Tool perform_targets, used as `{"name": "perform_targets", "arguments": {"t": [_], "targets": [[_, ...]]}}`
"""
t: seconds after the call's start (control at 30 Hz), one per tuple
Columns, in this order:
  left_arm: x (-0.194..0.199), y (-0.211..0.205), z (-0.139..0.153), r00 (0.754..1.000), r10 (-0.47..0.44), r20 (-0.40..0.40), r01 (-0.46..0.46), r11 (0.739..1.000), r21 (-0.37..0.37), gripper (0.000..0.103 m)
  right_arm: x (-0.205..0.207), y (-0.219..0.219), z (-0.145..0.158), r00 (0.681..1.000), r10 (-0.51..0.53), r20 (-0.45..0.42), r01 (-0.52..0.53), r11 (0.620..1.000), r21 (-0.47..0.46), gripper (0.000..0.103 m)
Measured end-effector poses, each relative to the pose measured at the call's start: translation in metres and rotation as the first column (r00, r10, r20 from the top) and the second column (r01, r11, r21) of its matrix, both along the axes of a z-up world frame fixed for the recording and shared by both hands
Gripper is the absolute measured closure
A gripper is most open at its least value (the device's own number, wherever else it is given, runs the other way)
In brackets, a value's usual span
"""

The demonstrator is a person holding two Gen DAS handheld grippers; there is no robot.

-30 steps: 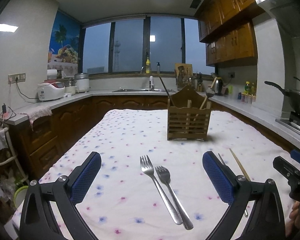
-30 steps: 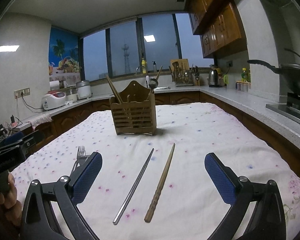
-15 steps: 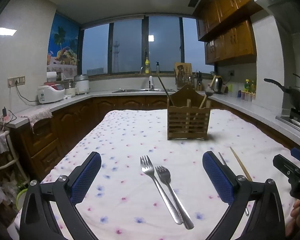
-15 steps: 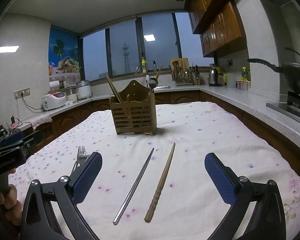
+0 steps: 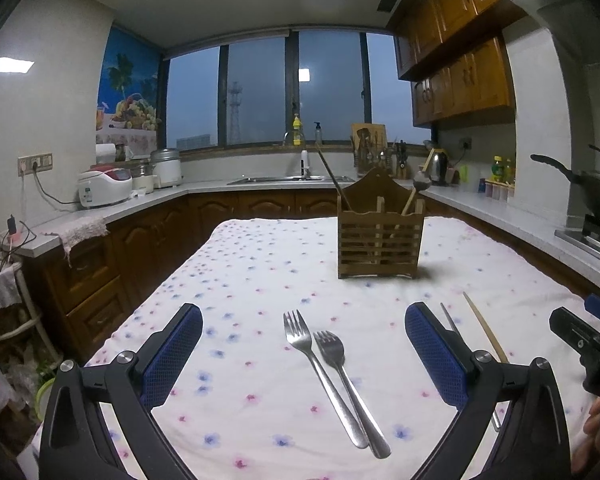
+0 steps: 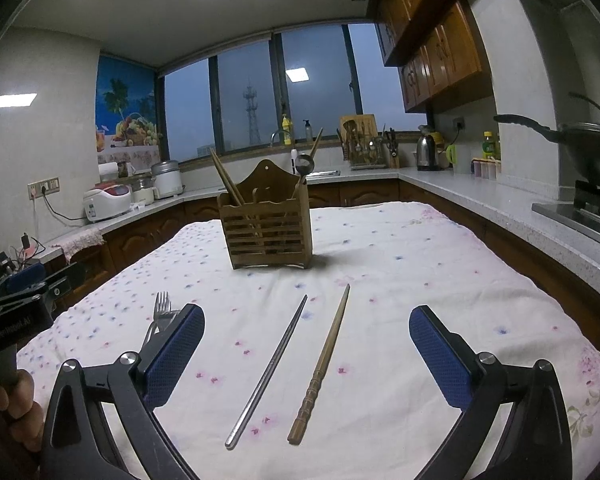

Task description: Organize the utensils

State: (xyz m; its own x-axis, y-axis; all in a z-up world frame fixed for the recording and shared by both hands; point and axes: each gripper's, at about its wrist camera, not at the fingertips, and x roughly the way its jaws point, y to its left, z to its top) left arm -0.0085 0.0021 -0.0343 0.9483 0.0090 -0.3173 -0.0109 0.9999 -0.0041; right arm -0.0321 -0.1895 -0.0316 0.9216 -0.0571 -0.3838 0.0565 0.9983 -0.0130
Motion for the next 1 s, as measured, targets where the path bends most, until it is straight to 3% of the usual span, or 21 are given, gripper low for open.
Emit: {"name": "perform_targets", "arguments": {"t": [1.0], "targets": [[0.0042, 0.0011, -0.0031, 1.000, 0.008, -0.013, -0.008, 1.000, -0.007, 0.001, -0.0002, 0.0007, -0.0042, 1.000, -0.007, 0.003, 0.007, 1.000, 0.007, 0.000]]}}
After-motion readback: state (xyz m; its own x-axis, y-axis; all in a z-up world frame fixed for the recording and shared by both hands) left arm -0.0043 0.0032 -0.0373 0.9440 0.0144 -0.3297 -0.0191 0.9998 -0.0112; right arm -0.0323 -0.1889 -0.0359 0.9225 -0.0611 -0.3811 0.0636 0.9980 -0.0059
